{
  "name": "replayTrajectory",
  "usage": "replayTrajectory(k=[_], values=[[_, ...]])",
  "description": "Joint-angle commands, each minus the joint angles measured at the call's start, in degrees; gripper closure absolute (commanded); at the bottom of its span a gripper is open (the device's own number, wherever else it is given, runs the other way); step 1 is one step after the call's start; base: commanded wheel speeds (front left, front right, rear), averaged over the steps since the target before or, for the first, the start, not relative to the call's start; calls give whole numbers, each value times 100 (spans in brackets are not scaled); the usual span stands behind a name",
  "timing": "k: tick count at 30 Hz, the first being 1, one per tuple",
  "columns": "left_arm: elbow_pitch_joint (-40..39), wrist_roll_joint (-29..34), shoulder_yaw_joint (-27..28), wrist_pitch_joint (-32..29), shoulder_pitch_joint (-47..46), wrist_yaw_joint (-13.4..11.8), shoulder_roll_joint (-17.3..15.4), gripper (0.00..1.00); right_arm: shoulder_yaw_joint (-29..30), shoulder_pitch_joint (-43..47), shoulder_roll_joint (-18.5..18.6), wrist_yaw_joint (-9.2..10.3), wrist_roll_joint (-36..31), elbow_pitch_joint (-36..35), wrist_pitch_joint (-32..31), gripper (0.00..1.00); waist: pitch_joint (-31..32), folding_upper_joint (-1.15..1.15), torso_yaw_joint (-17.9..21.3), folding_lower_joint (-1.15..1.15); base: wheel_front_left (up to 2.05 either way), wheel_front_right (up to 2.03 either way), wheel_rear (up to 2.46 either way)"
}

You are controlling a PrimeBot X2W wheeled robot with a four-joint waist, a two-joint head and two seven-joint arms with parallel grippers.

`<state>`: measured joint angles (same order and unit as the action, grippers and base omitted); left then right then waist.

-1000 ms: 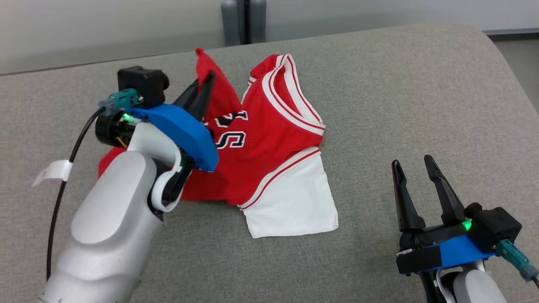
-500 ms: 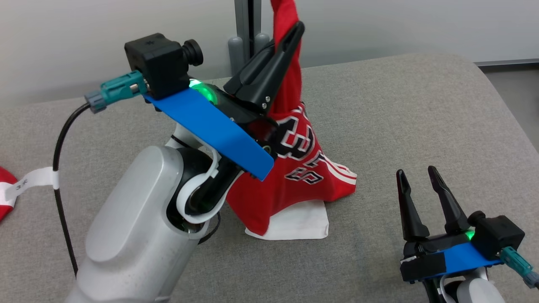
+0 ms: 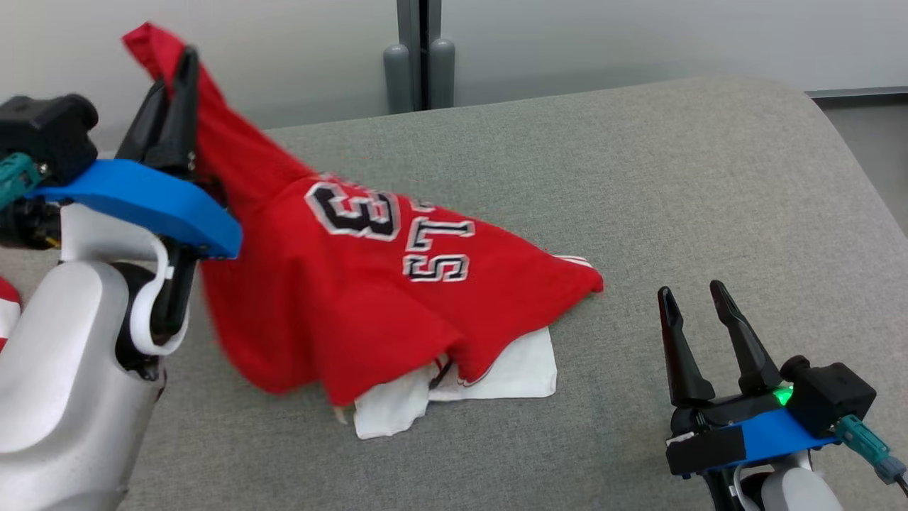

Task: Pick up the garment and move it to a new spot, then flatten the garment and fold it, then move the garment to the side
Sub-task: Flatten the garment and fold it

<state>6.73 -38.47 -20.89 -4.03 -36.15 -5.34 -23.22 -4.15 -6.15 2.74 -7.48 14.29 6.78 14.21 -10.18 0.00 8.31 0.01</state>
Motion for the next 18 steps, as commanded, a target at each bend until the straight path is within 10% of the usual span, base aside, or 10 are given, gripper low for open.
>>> replayTrajectory(k=[1,9,13,18], values=[[213,114,-3,84,58,-73,-51,100,4,-57,29,-3,39,6,28,0,-40,0,12,-1,0,0,0],[1667,245,63,408,37,-83,-148,100,-28,-191,25,-3,4,-19,58,0,-356,0,85,-1,0,0,0],[2139,279,25,655,-67,-49,-30,0,-43,-238,25,-3,10,19,67,0,-425,0,66,-1,0,0,0],[2427,223,-39,1131,10,107,251,0,-14,-234,25,-3,-31,58,66,0,-328,0,-41,-1,0,0,0]])
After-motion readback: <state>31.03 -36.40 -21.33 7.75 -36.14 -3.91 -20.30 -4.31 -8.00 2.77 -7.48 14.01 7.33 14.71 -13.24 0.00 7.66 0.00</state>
